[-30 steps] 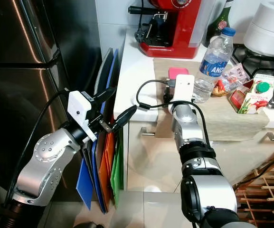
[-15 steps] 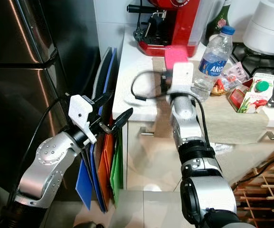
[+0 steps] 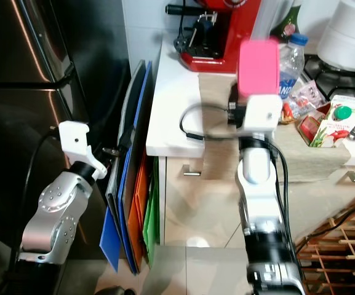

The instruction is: Restocking fridge

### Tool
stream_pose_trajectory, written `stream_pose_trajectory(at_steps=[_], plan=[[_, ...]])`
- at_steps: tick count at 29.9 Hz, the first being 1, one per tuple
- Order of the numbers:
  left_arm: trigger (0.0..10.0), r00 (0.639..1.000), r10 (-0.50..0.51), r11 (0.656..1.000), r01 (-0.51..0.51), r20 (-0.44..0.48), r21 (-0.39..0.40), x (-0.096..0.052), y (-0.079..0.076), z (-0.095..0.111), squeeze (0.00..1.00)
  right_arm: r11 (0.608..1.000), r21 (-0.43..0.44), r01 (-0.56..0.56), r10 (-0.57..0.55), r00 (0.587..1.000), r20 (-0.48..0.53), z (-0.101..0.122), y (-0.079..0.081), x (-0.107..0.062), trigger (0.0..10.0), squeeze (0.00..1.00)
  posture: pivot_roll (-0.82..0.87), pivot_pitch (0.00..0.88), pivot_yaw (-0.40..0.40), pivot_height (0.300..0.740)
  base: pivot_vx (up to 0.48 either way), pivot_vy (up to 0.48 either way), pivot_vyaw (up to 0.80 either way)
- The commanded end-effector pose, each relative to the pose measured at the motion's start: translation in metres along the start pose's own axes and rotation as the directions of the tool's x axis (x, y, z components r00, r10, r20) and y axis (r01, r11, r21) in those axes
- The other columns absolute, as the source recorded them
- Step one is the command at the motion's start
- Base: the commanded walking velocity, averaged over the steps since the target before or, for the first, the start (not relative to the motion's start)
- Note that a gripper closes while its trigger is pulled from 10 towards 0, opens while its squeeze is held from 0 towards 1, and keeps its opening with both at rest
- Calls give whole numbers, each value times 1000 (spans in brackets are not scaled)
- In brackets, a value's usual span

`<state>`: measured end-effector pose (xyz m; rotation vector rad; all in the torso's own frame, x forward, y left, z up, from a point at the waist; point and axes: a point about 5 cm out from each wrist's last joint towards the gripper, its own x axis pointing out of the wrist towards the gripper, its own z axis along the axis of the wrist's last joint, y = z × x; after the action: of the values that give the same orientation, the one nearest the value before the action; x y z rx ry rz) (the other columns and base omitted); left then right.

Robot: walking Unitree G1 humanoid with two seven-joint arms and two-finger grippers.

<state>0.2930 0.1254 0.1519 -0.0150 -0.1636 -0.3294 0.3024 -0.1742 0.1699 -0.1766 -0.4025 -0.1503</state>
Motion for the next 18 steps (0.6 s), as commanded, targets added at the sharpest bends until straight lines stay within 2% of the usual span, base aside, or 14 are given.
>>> stream_pose_trajectory(at_steps=[1, 4, 6, 8, 10, 18], plan=[[10000, 1000, -14, 999, 14, 16, 41, 5, -3, 6, 0, 1000, 2, -25, 25, 999, 26, 6, 7, -7, 0, 0, 43, 0, -10, 740, 0, 0, 0], [10000, 999, -14, 998, 12, 34, 57, 7, -1, 14, 0, 998, 34, -57, 58, 998, -31, -4, 15, -19, 0, 0, 49, 0, -3, 740, 0, 0, 0], [10000, 999, -11, 998, 8, 39, 55, 7, 0, 16, 0, 997, 42, -66, 68, 997, -47, -6, 18, -21, 0, 0, 49, 0, -3, 740, 0, 0, 0], [10000, 999, -11, 998, 8, 44, 63, 8, 1, 17, 0, 997, 53, -64, 67, 996, -60, -8, 19, -20, 0, 0, 50, 0, -4, 740, 0, 0, 0], [10000, 998, 19, 994, -25, 53, 110, 11, 3, 16, 0, 994, 72, -83, 89, 993, -76, -10, 26, -16, 0, 0, 47, 0, -2, 740, 0, 0, 0], [10000, 998, 22, 991, -28, 55, 127, 15, -1, 16, 0, 992, 95, -86, 97, 989, -113, -16, 27, -11, 0, 0, 32, 0, 1, 740, -34, 0, 0]])
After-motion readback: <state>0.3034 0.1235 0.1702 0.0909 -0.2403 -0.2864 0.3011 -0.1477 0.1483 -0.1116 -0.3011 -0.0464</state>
